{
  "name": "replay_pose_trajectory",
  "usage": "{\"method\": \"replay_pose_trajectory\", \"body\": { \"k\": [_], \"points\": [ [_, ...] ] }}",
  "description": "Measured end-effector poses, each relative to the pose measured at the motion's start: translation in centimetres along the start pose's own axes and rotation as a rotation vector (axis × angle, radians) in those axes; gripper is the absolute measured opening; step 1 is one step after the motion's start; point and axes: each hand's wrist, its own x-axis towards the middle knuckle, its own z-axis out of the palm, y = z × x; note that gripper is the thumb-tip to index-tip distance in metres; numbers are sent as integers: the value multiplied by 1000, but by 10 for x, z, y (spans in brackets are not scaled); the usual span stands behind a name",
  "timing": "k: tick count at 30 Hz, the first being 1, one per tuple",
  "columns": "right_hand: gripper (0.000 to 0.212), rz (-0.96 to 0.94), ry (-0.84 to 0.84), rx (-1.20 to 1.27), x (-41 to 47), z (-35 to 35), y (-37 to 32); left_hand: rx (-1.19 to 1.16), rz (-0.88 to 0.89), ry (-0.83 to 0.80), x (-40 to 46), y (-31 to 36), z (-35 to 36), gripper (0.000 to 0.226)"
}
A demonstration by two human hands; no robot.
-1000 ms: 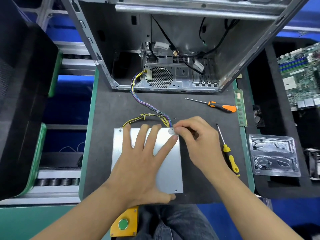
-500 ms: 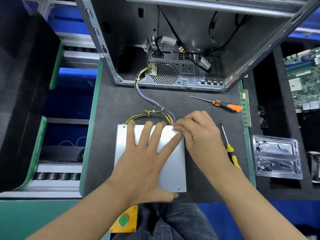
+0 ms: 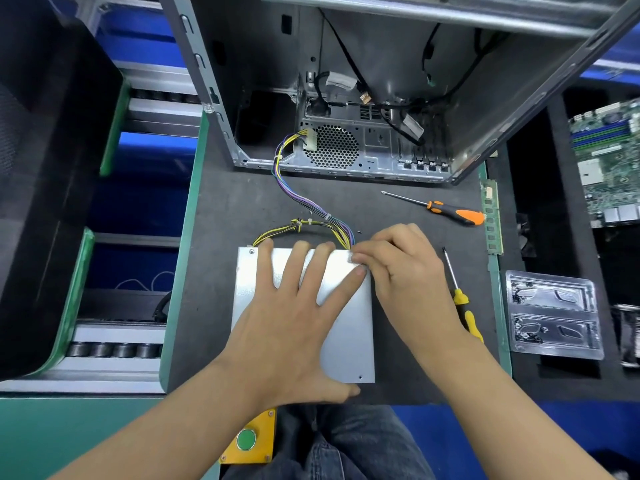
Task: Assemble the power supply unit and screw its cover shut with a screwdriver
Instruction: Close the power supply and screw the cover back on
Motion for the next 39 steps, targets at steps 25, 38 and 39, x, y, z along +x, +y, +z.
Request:
{"method": "replay_pose_trajectory", "body": {
  "k": [25, 38, 39],
  "points": [
    [16, -23, -77, -38, 0, -2, 0, 22, -132, 143, 6, 5, 16, 94],
    [9, 240, -84, 208, 1, -5, 2, 28, -124, 158, 7, 5, 17, 95],
    [10, 237, -98, 209, 2, -6, 3, 28, -123, 161, 6, 5, 18, 95]
  ]
}}
